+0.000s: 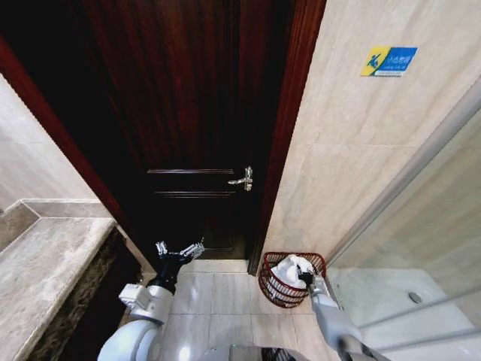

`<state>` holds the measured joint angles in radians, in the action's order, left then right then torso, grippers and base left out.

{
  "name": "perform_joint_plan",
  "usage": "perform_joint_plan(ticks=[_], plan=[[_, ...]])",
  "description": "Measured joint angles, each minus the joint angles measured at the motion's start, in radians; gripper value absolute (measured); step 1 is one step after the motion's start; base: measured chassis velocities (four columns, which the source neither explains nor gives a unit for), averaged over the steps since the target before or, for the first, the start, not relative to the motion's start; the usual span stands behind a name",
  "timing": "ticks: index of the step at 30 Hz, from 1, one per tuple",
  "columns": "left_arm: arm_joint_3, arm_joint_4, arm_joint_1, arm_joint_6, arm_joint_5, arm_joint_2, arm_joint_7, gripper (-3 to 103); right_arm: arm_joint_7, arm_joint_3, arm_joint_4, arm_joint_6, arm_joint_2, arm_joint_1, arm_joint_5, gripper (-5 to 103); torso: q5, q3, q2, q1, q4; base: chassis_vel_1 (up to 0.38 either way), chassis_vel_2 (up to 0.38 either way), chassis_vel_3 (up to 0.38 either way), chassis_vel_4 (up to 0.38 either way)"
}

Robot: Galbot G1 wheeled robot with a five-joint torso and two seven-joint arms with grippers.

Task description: Discard the used towel into the hamper.

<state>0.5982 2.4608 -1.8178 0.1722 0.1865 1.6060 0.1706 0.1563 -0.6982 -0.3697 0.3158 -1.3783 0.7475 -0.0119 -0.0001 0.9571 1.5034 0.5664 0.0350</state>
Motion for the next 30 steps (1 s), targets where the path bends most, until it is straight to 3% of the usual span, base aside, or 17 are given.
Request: perform_joint_plan(ticks=[2,4,7,8,9,10,12,13,15,16,17,24,30], plan=[[0.000,0.000,0.000,0.000,0.000,0.000,0.000,100,-0.013,0.000,-0.002,-0.012,0.000,-0.009,-0.007,50,-0.0001,0.000,0.000,0.000,0.0001,0.000,0.000,0.000,0.000],[0.000,0.000,0.000,0.000,0.000,0.000,0.000,100,-0.006,0.001,-0.006,-0.026,0.002,-0.007,-0.025,50,0.0000,0.000,0.000,0.000,0.0002,0.000,0.000,0.000,0.000],[0.000,0.000,0.000,0.000,0.000,0.000,0.000,100,0.147,0.001,-0.014,-0.045,0.015,0.022,-0.079,65,0.0000,0.000,0.000,0.000,-0.0004,0.000,0.000,0.000,0.000],[0.000,0.000,0.000,0.000,0.000,0.000,0.000,100,0.147,0.001,-0.014,-0.045,0.015,0.022,-0.079,65,0.0000,0.000,0.000,0.000,-0.0004,0.000,0.000,0.000,0.000],[0.000,0.000,0.000,0.000,0.000,0.000,0.000,100,0.198,0.000,-0.011,-0.028,0.017,0.031,-0.066,65,0.0000,0.000,0.000,0.000,-0.0006,0.000,0.000,0.000,0.000],[0.000,0.000,0.000,0.000,0.000,0.000,0.000,100,0.216,-0.001,-0.012,-0.015,0.017,0.038,-0.051,77,0.0004,0.000,0.000,0.000,-0.0004,0.000,0.000,0.000,0.000],[0.000,0.000,0.000,0.000,0.000,0.000,0.000,100,0.178,-0.003,-0.017,-0.013,0.014,0.043,-0.056,82,0.0005,0.000,0.000,0.000,-0.0003,0.000,0.000,0.000,0.000],[0.000,0.000,0.000,0.000,0.000,0.000,0.000,100,0.111,-0.007,-0.018,-0.015,0.013,0.041,-0.089,87,-0.0001,0.000,0.000,0.000,0.0000,0.000,0.000,0.000,0.000],[0.000,0.000,0.000,0.000,0.000,0.000,0.000,100,0.099,-0.008,-0.018,-0.015,0.012,0.041,-0.094,87,-0.0001,0.000,0.000,0.000,0.0000,0.000,0.000,0.000,0.000],[0.000,0.000,0.000,0.000,0.000,0.000,0.000,100,0.023,-0.011,-0.016,-0.016,0.013,0.036,-0.126,93,0.0000,0.000,0.000,0.000,0.0001,0.000,0.000,0.000,0.000],[0.000,0.000,0.000,0.000,0.000,0.000,0.000,100,-0.002,-0.012,-0.019,-0.018,0.016,0.036,-0.137,97,0.0000,0.000,0.000,0.000,0.0002,0.000,0.000,0.000,0.000],[0.000,0.000,0.000,0.000,0.000,0.000,0.000,100,0.003,-0.016,-0.035,0.007,0.022,0.062,-0.128,100,0.0000,0.000,0.000,0.000,-0.0002,0.000,0.000,0.000,0.000],[0.000,0.000,0.000,0.000,0.000,0.000,0.000,100,0.036,-0.022,-0.066,0.130,-0.002,0.123,-0.070,100,0.0002,0.000,0.000,0.000,0.0001,0.000,0.000,0.000,0.000]])
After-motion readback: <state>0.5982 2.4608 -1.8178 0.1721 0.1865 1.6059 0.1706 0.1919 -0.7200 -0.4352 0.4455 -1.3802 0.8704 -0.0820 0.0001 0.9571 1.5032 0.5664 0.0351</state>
